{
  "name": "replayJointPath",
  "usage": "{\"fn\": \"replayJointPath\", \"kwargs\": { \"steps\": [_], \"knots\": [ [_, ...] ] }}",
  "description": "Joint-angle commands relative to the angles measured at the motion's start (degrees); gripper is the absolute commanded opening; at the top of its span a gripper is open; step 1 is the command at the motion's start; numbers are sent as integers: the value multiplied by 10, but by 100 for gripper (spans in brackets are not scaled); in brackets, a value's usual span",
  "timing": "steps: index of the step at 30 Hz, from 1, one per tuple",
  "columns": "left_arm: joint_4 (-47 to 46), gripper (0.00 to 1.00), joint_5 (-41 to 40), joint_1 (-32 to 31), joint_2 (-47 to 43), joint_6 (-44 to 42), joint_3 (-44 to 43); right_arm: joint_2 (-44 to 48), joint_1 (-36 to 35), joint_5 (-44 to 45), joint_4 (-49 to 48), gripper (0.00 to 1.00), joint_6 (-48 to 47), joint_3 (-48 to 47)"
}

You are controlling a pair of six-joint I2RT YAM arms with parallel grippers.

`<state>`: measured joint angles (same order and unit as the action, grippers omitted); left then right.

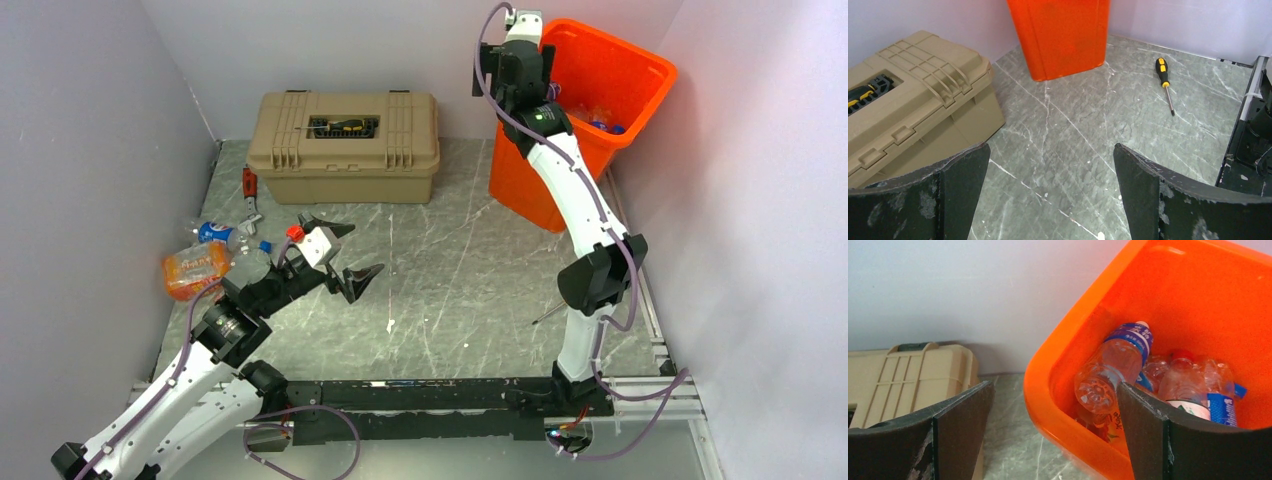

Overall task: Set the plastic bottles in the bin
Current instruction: Pick up the plastic bottle at the center of the board.

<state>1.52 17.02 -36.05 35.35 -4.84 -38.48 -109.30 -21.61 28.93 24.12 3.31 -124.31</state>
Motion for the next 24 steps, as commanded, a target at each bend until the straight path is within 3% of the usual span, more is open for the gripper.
{"fn": "replayJointPath", "kwargs": {
  "steps": [1,11,16,24],
  "knots": [
    [-16,100,9,-1,-5,8,-18,-13,-4,-12,12,95,-9,0],
    [-16,99,11,0,-5,9,-19,-12,-10,-44,11,79,-28,11],
    [-16,99,12,-1,-6,10,-19,-3,-15,-60,9,54,-47,15],
    [-16,99,15,-1,-5,12,-19,17,-23,-79,8,37,-55,21]
  ]
}}
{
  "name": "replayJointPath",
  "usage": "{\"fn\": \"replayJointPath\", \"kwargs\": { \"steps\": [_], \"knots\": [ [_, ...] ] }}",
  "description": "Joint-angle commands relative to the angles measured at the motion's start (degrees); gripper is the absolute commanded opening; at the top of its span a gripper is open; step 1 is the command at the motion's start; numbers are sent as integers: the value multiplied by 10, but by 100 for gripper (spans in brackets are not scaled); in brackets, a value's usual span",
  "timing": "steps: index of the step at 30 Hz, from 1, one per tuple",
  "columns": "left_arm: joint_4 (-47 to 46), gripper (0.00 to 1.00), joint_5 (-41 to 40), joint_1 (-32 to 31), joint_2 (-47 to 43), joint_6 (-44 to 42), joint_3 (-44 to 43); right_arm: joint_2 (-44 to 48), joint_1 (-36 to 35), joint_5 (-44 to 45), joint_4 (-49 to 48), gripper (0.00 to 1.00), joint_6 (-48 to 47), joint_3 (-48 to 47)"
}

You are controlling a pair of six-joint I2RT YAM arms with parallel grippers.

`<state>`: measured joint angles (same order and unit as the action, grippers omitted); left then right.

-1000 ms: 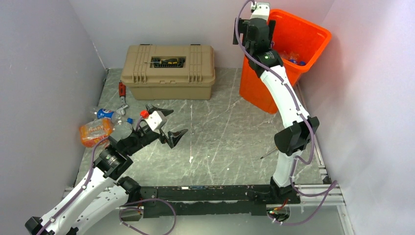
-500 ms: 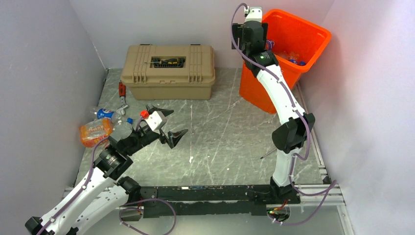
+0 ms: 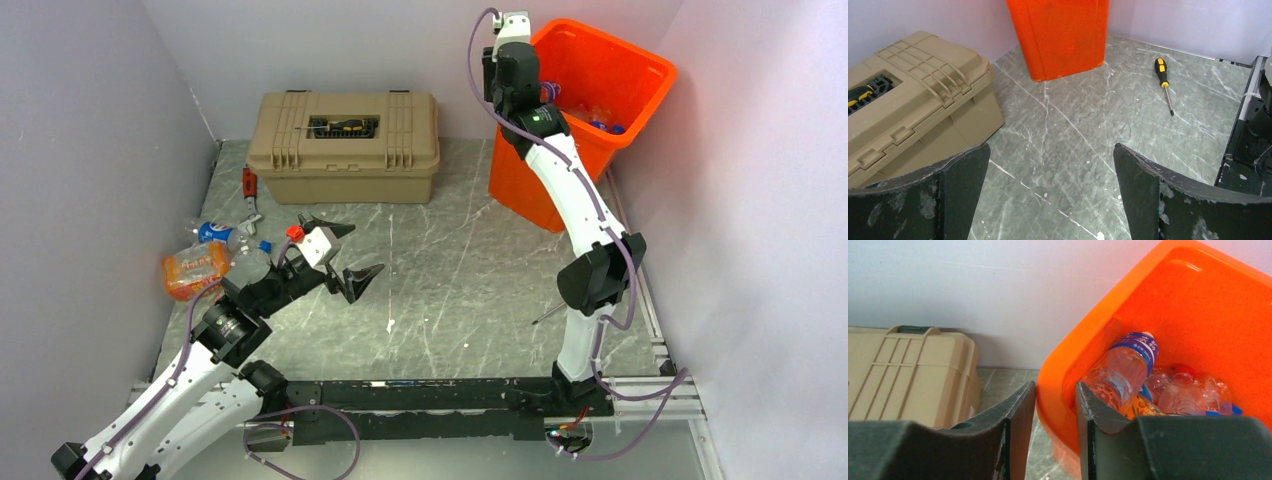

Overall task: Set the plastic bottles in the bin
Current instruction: Pick up the plastic bottle at the center of the board.

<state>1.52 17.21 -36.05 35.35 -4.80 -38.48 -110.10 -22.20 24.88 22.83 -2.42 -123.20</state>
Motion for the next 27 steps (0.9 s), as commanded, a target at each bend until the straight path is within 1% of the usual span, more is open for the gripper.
{"fn": "replayJointPath", "kwargs": {
  "steps": [1,4,5,8,10,12,15,17,19,20,21,22,23,24,27],
  "knots": [
    [-16,99,14,-1,-5,12,-19,28,-19,-42,22,35,1,11],
    [-16,100,15,0,-3,13,-18,38,-21,-44,22,33,2,17],
    [-16,99,15,-1,-3,13,-19,42,-22,-43,21,36,5,18],
    [-16,99,8,-1,-2,13,-18,62,-27,-40,13,65,22,19],
    [-16,99,-4,-1,-2,12,-17,92,-40,-24,-11,75,42,29],
    [-5,99,-26,-2,-1,10,-17,128,-56,-17,-39,80,56,52],
    [15,100,-90,-2,2,10,-21,200,-87,-17,-86,82,80,119],
    [26,100,-179,-2,6,21,-24,259,-109,-28,-121,82,107,196],
    [55,100,-356,-1,24,38,-36,326,-132,-53,-168,81,138,309],
    [91,99,-423,-1,43,54,-56,360,-143,-64,-191,80,155,364],
    [135,99,-478,1,73,72,-83,388,-152,-72,-214,80,173,415],
    [185,99,-510,8,104,91,-112,416,-161,-81,-233,79,189,468],
    [231,99,-521,20,135,120,-137,438,-170,-85,-251,79,205,515],
    [264,99,-510,41,157,153,-154,456,-178,-91,-264,79,220,554],
    [312,99,-415,154,179,253,-136,495,-202,-128,-293,78,257,652]
  ]
}}
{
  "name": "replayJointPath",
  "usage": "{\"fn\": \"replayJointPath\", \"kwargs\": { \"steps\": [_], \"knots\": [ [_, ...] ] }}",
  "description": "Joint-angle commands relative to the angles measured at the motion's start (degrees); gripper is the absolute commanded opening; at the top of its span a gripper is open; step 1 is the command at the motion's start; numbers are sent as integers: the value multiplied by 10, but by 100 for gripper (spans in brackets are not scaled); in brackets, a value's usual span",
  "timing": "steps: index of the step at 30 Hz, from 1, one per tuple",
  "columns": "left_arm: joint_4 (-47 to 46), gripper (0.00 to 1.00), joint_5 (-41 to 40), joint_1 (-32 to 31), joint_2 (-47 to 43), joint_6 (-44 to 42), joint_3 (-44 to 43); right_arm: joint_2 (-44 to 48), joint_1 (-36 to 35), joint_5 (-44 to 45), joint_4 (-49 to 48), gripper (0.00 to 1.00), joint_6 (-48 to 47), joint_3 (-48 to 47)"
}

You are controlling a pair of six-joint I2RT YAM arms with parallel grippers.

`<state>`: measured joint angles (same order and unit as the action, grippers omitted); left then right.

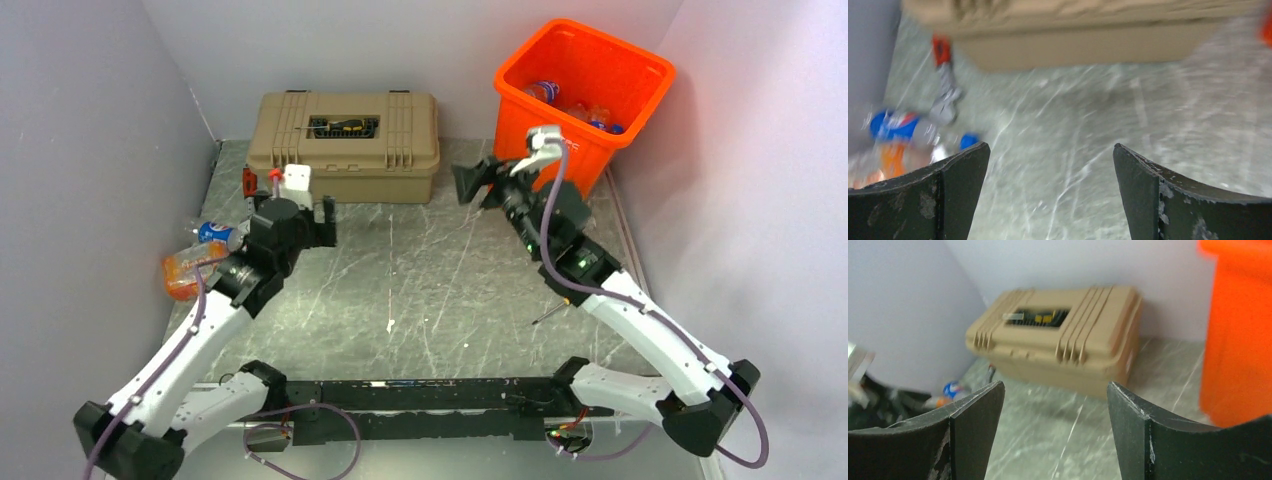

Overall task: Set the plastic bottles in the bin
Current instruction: Pick up the plastic bottle at the center of the board.

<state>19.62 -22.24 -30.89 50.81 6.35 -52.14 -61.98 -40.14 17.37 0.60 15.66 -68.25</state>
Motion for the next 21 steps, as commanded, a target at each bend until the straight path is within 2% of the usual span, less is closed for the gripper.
{"fn": "replayJointPath", "kwargs": {
  "steps": [1,4,9,15,21],
  "knots": [
    [135,99,3,140,23,170,13,22,-32,-60,-71,78,88,127],
    [172,100,7,212,23,251,28,45,-60,-81,-81,79,123,204],
    [229,99,-24,256,43,294,6,60,-79,-124,-150,80,215,368],
    [283,100,-142,274,103,230,-15,37,-119,-129,-232,79,250,461],
    [154,100,-99,289,94,119,45,-20,-146,-148,-225,78,232,426]
  ]
}}
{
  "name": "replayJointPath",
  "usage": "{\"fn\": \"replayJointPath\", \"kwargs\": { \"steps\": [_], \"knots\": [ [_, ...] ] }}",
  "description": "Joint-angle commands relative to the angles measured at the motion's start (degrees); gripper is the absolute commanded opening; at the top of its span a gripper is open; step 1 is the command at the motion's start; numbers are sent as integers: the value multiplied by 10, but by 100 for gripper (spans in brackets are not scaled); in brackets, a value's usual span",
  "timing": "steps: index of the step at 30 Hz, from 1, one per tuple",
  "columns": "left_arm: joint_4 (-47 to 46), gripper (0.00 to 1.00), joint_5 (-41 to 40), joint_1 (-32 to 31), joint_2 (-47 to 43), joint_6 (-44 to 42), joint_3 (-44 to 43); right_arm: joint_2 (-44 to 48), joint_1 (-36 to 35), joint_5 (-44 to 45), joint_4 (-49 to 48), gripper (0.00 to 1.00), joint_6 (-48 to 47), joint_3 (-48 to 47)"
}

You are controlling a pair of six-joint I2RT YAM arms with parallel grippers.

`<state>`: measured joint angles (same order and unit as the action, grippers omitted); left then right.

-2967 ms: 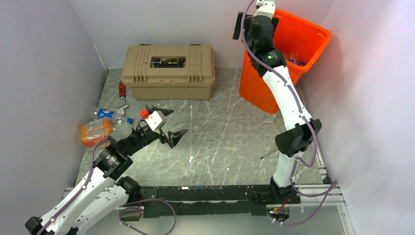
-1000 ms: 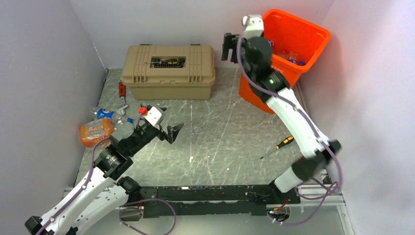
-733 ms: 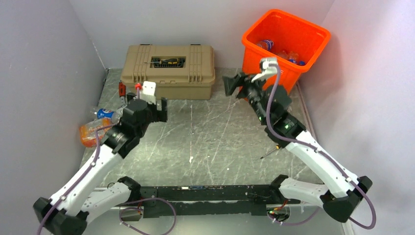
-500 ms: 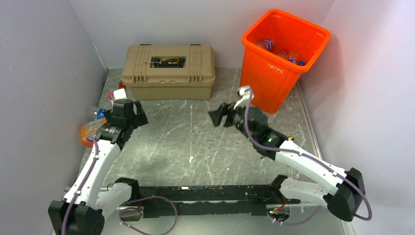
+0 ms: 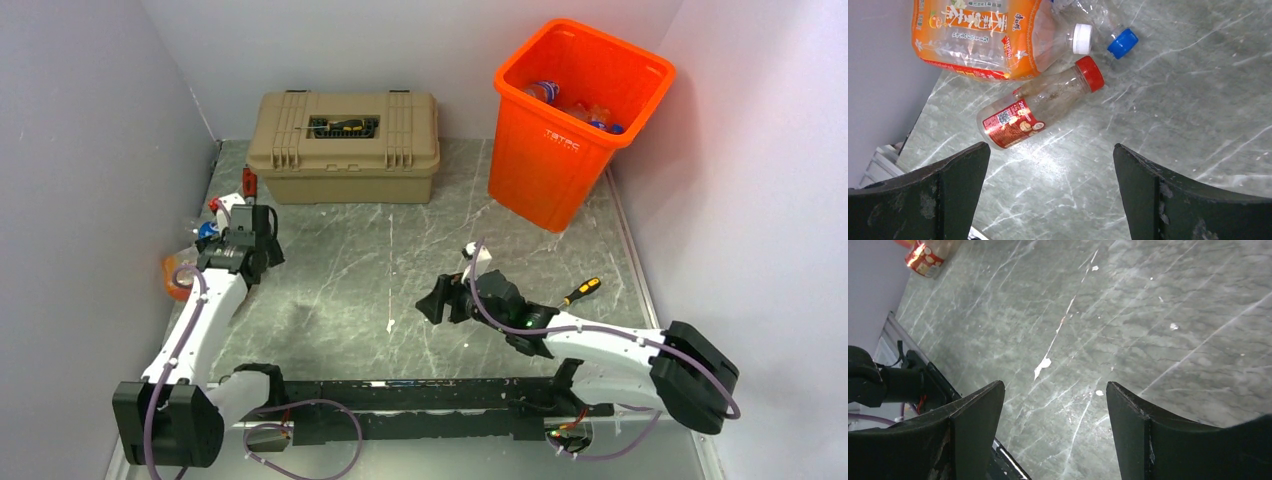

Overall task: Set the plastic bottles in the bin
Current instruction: Pick up the plastic bottle at the center of the board.

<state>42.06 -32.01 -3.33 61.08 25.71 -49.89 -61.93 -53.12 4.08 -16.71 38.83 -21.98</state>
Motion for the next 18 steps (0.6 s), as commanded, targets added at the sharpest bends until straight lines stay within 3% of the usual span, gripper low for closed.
{"fn": "replayJointPath", "kwargs": {
  "steps": [1,8,18],
  "knots": [
    [-70,99,0,22,3,-81,19,-23,-22,-15,-48,78,-5,-44],
    [-97,100,109,138,94,-61,25,-11,-45,-4,-47,78,-19,-58],
    [-122,100,132,177,215,-78,6,61,-49,28,-4,79,-48,-37]
  ]
}}
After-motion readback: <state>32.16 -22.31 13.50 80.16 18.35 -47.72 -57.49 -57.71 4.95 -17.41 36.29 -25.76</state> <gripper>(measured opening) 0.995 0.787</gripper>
